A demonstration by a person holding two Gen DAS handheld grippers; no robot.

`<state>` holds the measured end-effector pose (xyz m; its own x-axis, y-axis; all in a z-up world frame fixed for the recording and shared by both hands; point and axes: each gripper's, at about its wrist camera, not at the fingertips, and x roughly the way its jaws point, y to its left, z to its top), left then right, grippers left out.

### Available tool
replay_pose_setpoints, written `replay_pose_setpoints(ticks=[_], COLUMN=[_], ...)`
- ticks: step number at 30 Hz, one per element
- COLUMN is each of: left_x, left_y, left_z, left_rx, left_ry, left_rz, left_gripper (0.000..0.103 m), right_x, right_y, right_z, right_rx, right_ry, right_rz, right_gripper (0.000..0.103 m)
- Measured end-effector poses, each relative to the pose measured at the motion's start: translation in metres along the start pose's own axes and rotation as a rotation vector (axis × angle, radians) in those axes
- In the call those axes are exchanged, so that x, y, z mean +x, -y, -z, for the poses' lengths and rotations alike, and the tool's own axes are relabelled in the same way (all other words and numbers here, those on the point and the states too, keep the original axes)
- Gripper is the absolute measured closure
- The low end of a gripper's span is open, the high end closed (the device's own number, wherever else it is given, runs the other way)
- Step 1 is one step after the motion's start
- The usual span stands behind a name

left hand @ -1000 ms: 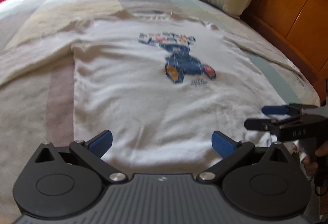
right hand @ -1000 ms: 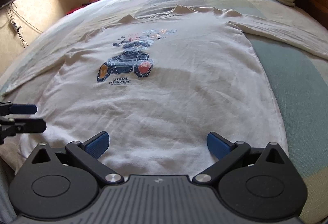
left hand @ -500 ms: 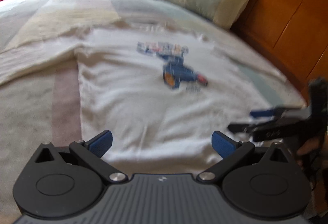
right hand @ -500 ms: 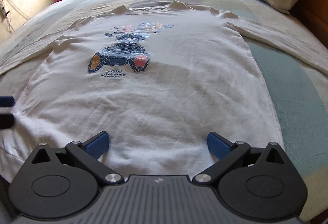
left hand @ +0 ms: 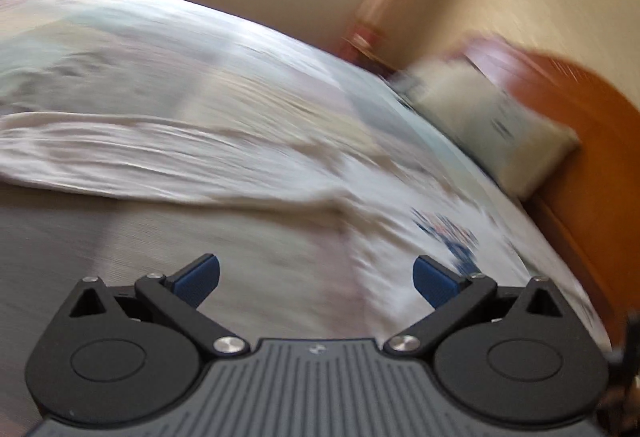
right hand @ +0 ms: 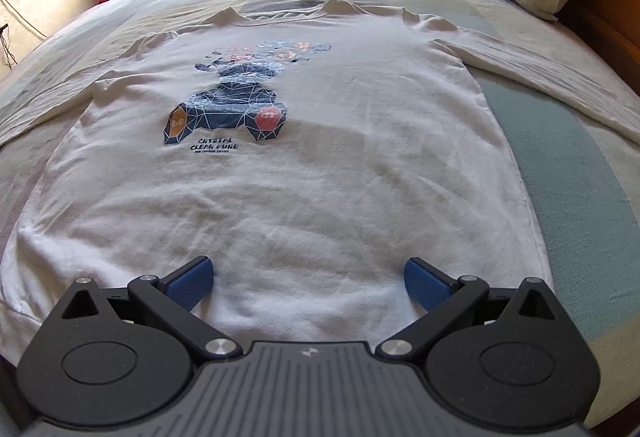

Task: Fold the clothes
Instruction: 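Roll and lower the open left gripper to the sleeve cuff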

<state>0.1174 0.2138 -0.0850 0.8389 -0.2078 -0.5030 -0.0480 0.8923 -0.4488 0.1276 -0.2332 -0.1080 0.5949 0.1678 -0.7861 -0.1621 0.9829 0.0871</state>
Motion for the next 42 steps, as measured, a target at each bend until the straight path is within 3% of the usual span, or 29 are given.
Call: replay_pose_setpoints(ticks=[6,11,29,42], left_x=[-0.012,0.000,0.029,0.051], left_y=[-0.083,-0.127,-0.156,-0.168], left_z=[-0.012,-0.013,-0.032,-0.051], left_rx=[-0.174,-0.295,-0.301,-0.370], left_ry=[0.154,0.166,0.228,0.308], left_rz=[-0.128,-0.168,-0.145,-0.206], left_gripper=[0.001,0.001,0.001,0.001], right_x=[0.001,0.004,0.012,0.014], right_y=[-0.001,-0.003,-0.006,-0.006], right_z=[-0.001,-0.007,-0.024,-0.027], right_rx=[-0.003,-0.005,0.033,0.054], right_ry=[-0.002,-0.044,-0.134,-0.141], right_rz=[0.005,0.017,0.055,0.059], right_gripper=[0.000,0.000,0.000,0.000])
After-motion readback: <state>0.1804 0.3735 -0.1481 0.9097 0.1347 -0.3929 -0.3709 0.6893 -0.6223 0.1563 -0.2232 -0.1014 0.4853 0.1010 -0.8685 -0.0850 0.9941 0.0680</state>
